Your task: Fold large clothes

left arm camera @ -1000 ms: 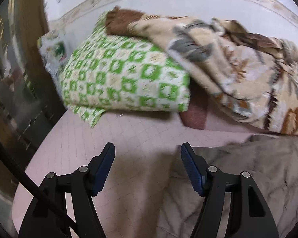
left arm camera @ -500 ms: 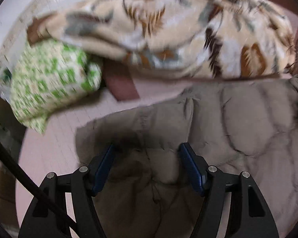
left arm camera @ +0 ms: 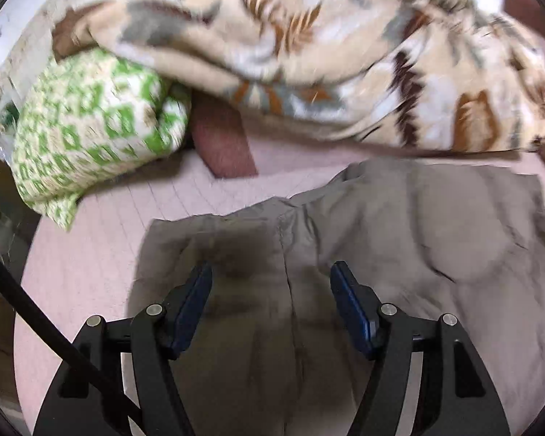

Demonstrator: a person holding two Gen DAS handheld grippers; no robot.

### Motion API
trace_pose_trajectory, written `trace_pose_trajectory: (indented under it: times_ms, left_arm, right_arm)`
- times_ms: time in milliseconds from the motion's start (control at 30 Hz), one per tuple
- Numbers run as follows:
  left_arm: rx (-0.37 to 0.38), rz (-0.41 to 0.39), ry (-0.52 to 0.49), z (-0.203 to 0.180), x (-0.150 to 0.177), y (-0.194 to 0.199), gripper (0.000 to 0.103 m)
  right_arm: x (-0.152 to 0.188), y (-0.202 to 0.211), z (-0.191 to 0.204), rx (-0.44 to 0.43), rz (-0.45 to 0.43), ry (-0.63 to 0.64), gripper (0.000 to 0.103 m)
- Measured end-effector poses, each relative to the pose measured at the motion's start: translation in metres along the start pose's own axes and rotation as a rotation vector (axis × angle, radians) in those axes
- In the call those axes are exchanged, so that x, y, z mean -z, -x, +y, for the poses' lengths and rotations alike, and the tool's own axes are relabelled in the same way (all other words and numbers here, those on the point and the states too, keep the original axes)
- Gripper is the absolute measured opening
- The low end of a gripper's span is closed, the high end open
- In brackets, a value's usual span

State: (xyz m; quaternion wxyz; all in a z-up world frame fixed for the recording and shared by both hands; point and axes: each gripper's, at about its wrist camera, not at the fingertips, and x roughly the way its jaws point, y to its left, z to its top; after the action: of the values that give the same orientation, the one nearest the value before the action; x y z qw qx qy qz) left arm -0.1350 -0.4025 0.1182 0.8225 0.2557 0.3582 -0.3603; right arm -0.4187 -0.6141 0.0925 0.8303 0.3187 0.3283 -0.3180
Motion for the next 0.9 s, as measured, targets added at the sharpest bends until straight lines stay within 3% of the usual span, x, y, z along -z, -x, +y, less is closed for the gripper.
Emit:
trace_pose_trajectory:
  times_ms: [133,267,400,533,667,767,900]
  left_arm:
    - [0.085,-0.034,-0.034,-0.008,0.019,0.035,0.068]
    - [0.091,-0.011,-0.060,-0.022,0.032,0.030,0.068]
    - [0.084,0.062,-0.042,-0.028,0.043,0.000,0.068]
    - [0.086,0.119,-0.001,-0.026,0.046,-0.027,0.073]
    - [0.093,0.139,0.028,-0.023,0.043,-0.025,0.072]
    - [0.144,0.101,0.078,-0.007,0.049,0.005,0.071]
    - [0.102,-0.003,0.107,0.021,0.077,0.060,0.071]
  right_arm:
    - [0.018,0.028,0.044,-0.110,-0.021,0.085,0.044]
    - [0.041,0.022,0.085,-0.145,0.012,0.141,0.044]
    - [0.060,-0.014,0.114,-0.052,0.061,0.207,0.045]
    - [0.068,-0.046,0.109,-0.007,0.108,0.212,0.046]
    - [0.062,-0.055,0.106,-0.003,0.139,0.201,0.046]
    - [0.059,-0.034,0.103,-0.037,0.122,0.167,0.045]
    - [0.065,0.024,0.093,-0.122,0.052,0.086,0.046]
